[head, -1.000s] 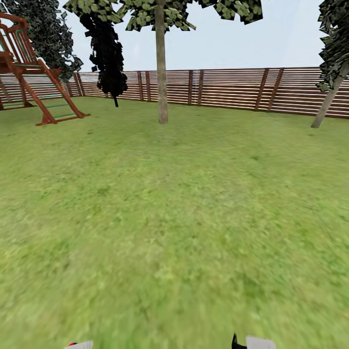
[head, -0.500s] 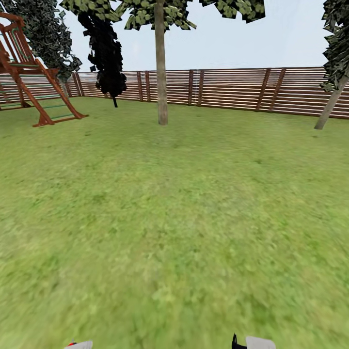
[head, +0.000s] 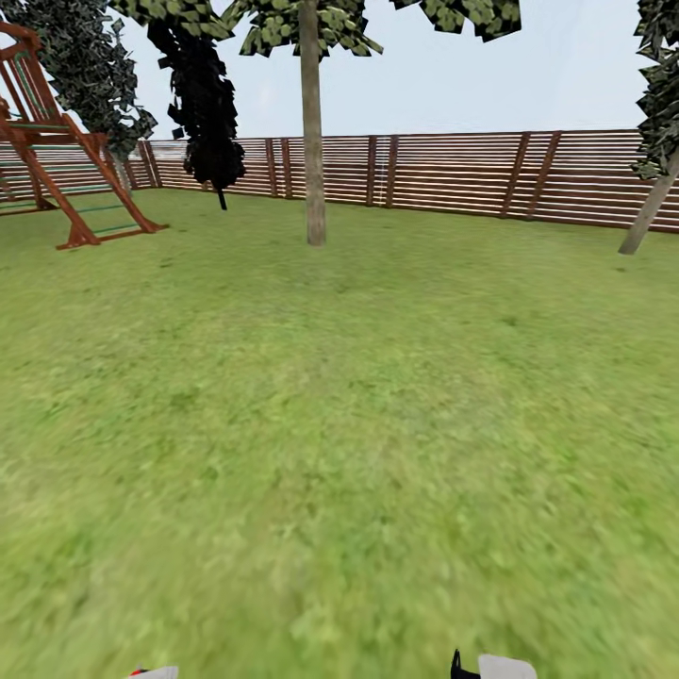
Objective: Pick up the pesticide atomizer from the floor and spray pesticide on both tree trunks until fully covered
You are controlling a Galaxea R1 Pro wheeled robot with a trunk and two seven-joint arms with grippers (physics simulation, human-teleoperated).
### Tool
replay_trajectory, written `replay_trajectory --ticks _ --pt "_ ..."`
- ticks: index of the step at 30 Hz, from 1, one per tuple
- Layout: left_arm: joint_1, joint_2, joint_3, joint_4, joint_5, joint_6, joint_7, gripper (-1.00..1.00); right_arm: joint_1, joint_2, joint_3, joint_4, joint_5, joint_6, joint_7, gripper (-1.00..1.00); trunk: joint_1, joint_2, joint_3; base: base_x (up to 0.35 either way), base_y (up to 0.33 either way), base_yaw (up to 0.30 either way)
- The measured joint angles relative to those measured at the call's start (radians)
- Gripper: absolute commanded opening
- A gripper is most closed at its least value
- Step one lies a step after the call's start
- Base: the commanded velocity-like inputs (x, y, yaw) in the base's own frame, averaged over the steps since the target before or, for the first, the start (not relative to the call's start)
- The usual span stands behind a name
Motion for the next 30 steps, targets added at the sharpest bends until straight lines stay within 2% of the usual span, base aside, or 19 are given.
replay_trajectory --ticks 30 --pt "0.001 -0.008 -0.002 0.000 -0.007 -0.001 0.001 -1.00 0.000 0.002 -0.007 -0.007 -0.008 -0.004 -0.001 1.00 0.000 0.000 0.000 0.338 0.000 0.000"
